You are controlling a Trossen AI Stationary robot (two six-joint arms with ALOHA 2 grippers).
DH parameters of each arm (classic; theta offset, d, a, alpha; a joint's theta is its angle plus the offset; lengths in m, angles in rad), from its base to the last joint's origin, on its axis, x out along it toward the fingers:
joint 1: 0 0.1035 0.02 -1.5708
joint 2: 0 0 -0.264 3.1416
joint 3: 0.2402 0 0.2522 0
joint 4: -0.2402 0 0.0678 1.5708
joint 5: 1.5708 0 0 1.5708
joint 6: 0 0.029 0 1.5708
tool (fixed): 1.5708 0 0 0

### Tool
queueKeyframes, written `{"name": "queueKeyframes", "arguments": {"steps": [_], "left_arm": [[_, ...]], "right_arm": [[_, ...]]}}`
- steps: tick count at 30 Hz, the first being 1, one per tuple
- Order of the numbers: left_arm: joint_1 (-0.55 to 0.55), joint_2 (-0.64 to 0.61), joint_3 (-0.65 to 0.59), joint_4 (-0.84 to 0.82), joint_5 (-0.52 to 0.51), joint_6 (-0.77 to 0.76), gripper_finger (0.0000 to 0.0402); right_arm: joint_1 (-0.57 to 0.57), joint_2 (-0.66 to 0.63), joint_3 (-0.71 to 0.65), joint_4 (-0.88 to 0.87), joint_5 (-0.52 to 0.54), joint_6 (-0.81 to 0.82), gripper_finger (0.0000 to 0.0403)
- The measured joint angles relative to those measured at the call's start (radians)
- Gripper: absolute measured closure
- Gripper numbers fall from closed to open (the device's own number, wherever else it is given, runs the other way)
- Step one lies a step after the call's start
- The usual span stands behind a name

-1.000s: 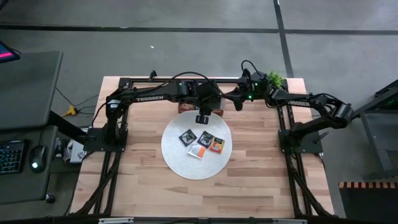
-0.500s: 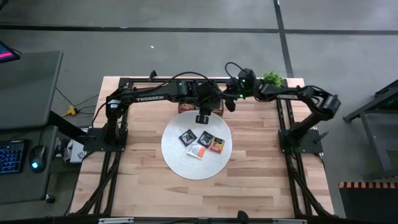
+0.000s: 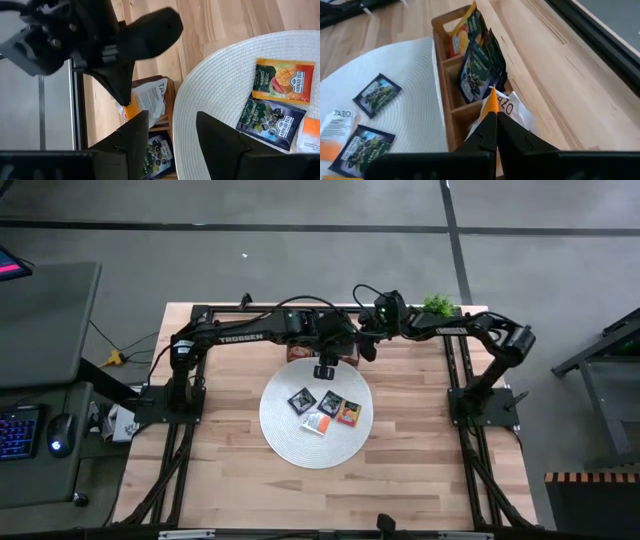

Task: Pick & Place Tea
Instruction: Put the white tea bag into the right section of the wooden organizer

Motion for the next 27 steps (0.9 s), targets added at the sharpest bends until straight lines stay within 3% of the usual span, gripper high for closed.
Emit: {"name": "queueKeyframes", "arguments": {"steps": [7, 14, 27], "left_arm": [[0.000, 0.000, 0.000, 0.000, 0.000, -0.012, 0.0238], [0.000, 0.000, 0.000, -0.001, 0.000, -0.014, 0.0238], [0.000, 0.000, 0.000, -0.001, -0.001, -0.014, 0.0238]], "right_arm": [[-0.012, 0.061, 0.084, -0.021, 0.008, 0.000, 0.0403], [-0.020, 0.085, 0.103, -0.178, 0.039, -0.020, 0.0403], [-0.019, 0.085, 0.097, -0.130, 0.049, -0.016, 0.0402]]}}
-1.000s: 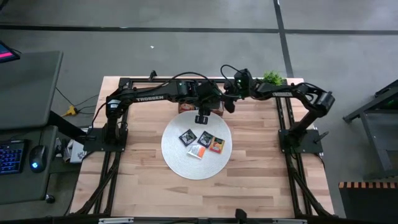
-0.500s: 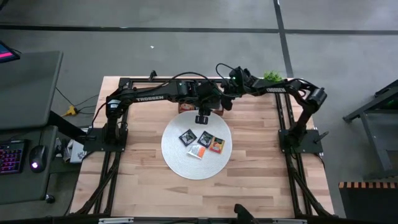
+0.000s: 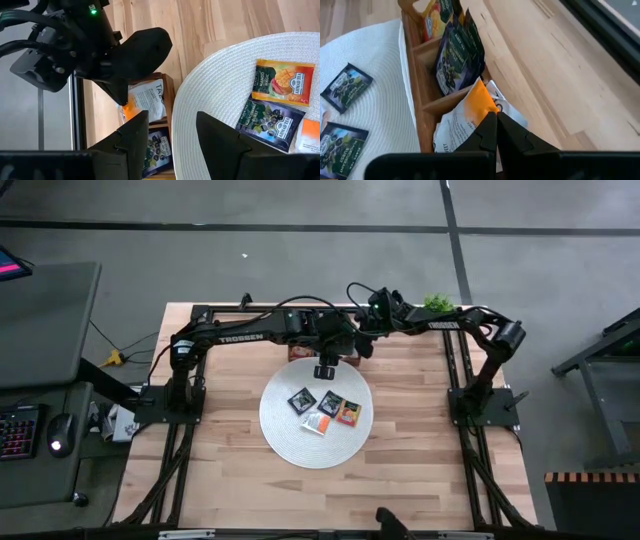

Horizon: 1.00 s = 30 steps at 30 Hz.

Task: Pick & Place Tea
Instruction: Put the white tea bag into the right section of the wooden organizer

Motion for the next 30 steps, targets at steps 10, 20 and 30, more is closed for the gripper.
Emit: {"name": "queueKeyframes", "arguments": {"steps": [10, 20, 30], "left_arm": [[0.000, 0.000, 0.000, 0.000, -0.002, 0.000, 0.0238], [0.000, 0.000, 0.000, -0.001, -0.002, 0.000, 0.0238], [0.000, 0.000, 0.000, -0.001, -0.002, 0.000, 0.0238]], "right_arm": [[0.000, -0.002, 0.000, 0.017, 0.021, -0.023, 0.0396], [0.000, -0.002, 0.000, 0.009, 0.024, -0.026, 0.0364], [0.000, -0.003, 0.007, -0.007, 0.068, -0.029, 0.0260]]}}
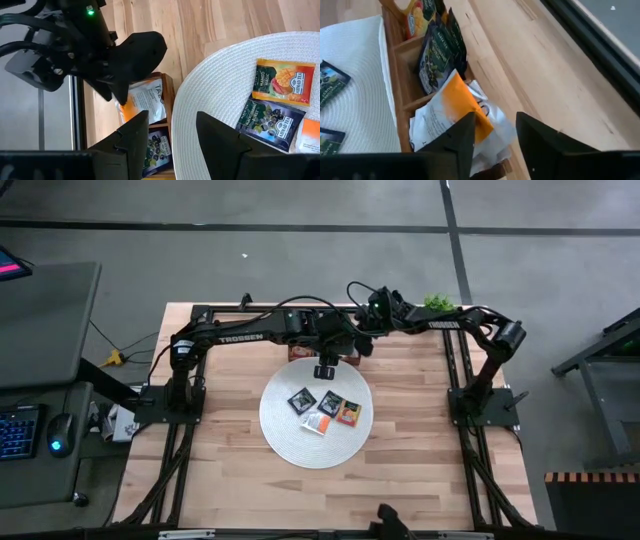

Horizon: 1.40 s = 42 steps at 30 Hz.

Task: Pick & Place Tea
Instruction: Put the white tea bag into the right section of the wooden organizer

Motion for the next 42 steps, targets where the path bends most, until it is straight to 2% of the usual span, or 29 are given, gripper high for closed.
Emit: {"name": "queueKeyframes", "arguments": {"steps": [6, 11, 15, 19, 21, 26, 33, 36, 40, 42], "left_arm": [[0.000, 0.000, 0.000, -0.007, -0.004, 0.000, 0.0238], [0.000, 0.000, 0.000, -0.010, -0.005, 0.000, 0.0238], [0.000, 0.000, 0.000, -0.010, -0.008, 0.000, 0.0238], [0.000, 0.000, 0.000, -0.014, -0.027, 0.000, 0.0238], [0.000, 0.000, 0.000, -0.019, -0.053, 0.000, 0.0238], [0.000, 0.000, 0.000, -0.029, -0.074, 0.000, 0.0238], [0.000, 0.000, 0.000, -0.029, -0.074, 0.000, 0.0238], [0.000, 0.000, 0.000, -0.029, -0.074, 0.000, 0.0238], [0.000, 0.000, 0.000, -0.028, -0.075, 0.000, 0.0238], [0.000, 0.000, 0.000, -0.028, -0.075, 0.000, 0.0238]], "right_arm": [[0.000, 0.000, 0.055, -0.023, 0.000, -0.025, 0.0234], [0.000, 0.000, 0.131, -0.120, -0.004, -0.049, 0.0235], [0.000, 0.000, 0.195, -0.245, -0.004, -0.070, 0.0271], [0.005, -0.001, 0.227, -0.340, -0.004, -0.088, 0.0361], [0.017, -0.008, 0.227, -0.367, -0.003, -0.118, 0.0391], [0.080, -0.016, 0.228, -0.389, -0.049, -0.124, 0.0400], [0.170, -0.016, 0.219, -0.382, 0.067, -0.135, 0.0402], [0.171, -0.011, 0.185, -0.376, 0.069, -0.101, 0.0402], [0.166, -0.007, 0.106, -0.325, 0.137, -0.065, 0.0402], [0.154, -0.007, 0.087, -0.297, 0.124, -0.044, 0.0402]]}}
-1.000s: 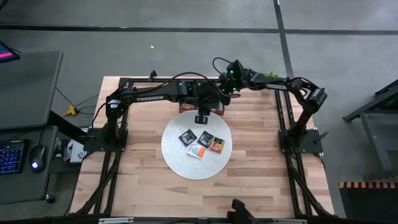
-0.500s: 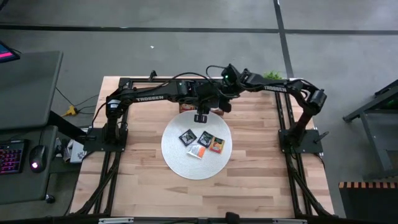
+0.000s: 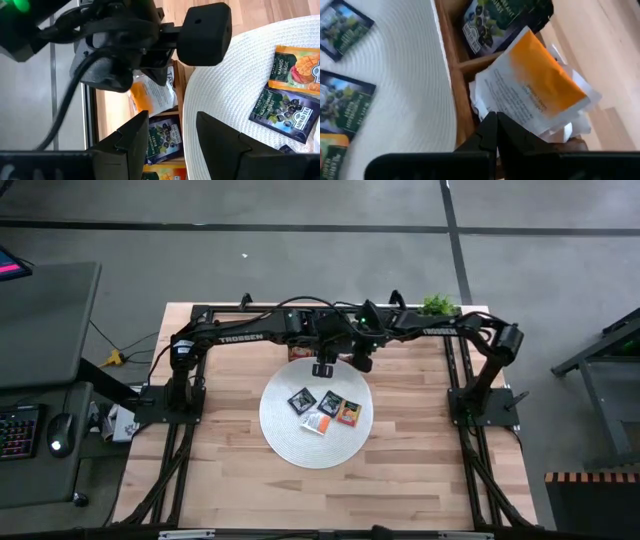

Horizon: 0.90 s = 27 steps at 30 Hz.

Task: Pick & Place Tea
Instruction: Put the white tea bag into the right section of the wooden organizer

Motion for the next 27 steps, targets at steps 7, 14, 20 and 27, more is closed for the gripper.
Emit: {"name": "queueKeyframes", "arguments": {"steps": [7, 14, 20, 27], "left_arm": [[0.000, 0.000, 0.000, 0.000, 0.000, 0.000, 0.0238], [0.000, 0.000, 0.000, 0.000, 0.000, -0.004, 0.0238], [0.000, 0.000, 0.000, 0.000, -0.002, -0.004, 0.0238], [0.000, 0.000, 0.000, 0.000, -0.002, -0.004, 0.0238]], "right_arm": [[-0.020, 0.000, -0.014, 0.049, 0.055, 0.000, 0.0403], [-0.037, 0.006, -0.014, 0.077, 0.058, 0.019, 0.0403], [-0.007, 0.006, -0.014, 0.056, 0.029, 0.022, 0.0403], [0.016, 0.003, -0.012, 0.044, 0.056, 0.026, 0.0403]]}}
